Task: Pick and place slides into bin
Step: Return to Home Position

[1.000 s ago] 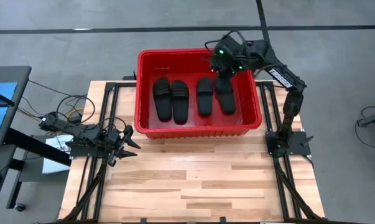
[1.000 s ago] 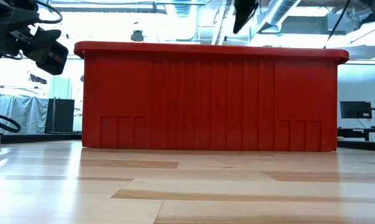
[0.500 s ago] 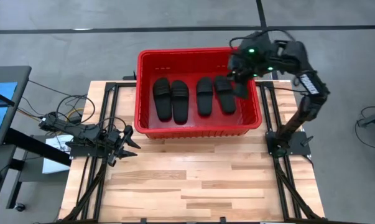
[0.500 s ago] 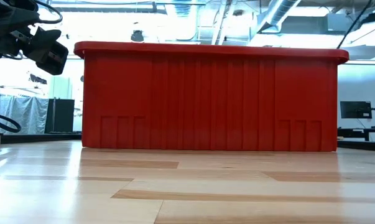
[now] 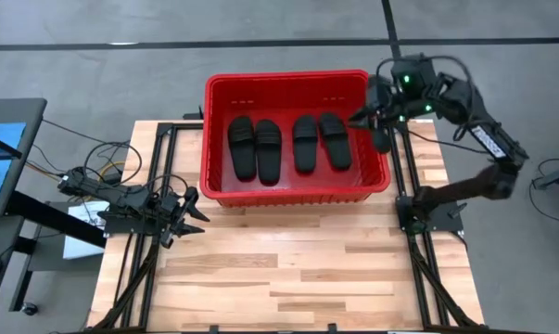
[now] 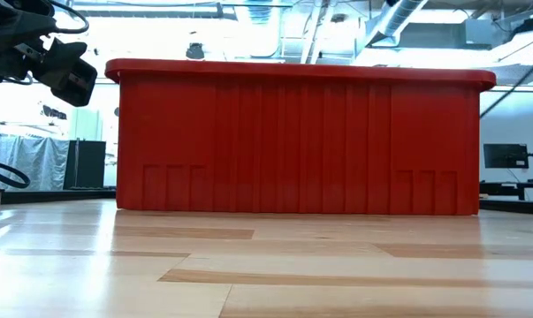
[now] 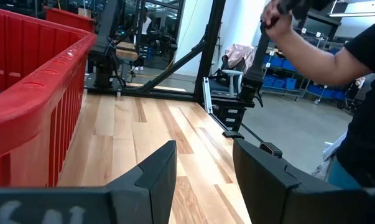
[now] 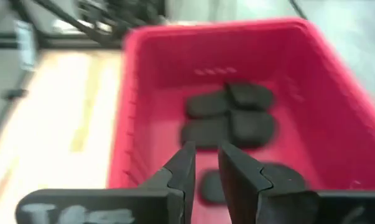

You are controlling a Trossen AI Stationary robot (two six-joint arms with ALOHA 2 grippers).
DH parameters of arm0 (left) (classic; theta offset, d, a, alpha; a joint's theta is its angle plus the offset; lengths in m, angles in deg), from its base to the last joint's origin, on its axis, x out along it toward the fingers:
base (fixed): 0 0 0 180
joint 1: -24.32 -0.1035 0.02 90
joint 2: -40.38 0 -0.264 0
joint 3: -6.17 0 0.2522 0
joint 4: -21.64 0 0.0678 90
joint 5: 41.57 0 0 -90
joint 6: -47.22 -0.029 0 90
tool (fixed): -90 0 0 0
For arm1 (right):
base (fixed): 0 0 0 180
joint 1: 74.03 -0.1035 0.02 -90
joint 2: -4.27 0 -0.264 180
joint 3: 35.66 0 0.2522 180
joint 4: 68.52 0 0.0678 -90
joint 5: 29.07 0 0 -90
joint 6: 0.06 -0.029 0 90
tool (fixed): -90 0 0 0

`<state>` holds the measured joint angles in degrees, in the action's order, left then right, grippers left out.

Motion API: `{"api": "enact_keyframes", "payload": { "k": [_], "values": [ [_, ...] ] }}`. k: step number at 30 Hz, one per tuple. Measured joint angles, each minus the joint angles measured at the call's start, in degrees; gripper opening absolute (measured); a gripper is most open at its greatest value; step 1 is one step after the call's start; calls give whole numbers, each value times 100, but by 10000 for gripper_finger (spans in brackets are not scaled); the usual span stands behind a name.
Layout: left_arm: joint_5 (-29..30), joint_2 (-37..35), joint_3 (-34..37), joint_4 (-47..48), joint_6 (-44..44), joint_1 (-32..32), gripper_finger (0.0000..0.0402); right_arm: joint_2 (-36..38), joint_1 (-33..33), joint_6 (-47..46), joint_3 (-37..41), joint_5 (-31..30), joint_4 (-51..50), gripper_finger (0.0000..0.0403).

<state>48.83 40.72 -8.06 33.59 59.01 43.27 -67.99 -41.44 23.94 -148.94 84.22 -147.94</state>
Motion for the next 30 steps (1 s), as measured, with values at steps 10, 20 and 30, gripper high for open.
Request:
{"api": "enact_keyframes", "payload": {
  "k": [10, 20, 30],
  "values": [
    [0, 0, 2, -1, 0, 0, 149, 1634, -579, -863, 2949, 1134, 2939, 63],
    [0, 0, 0, 0, 0, 0, 149, 2611, -2089, -2142, 4255, 427, 3989, 63],
    [0, 0, 2, -2, 0, 1, 149, 3718, -3536, -2413, 5747, -930, 4983, 63]
  ]
}}
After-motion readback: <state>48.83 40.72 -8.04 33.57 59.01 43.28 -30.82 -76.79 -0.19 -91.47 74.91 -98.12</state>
